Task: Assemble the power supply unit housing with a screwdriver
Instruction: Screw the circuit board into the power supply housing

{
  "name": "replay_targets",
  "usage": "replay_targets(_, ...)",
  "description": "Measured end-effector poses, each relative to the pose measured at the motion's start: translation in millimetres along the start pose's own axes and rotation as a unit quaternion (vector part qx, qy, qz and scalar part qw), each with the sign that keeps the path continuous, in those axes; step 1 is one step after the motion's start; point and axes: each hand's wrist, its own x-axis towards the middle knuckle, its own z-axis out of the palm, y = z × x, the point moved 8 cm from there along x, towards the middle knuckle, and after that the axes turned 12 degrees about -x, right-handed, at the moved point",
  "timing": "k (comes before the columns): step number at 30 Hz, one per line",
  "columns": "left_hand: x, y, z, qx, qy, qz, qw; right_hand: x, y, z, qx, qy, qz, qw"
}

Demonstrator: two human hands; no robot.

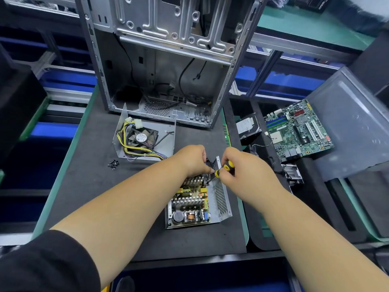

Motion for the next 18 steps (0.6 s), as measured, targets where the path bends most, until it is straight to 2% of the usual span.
replay_targets(18,-2.7,-0.5,-2.3,-0.012,-0.002,-0.01,1.0,0.4,-1.1,-5.3,-0.003,0.017,-0.007,1.0)
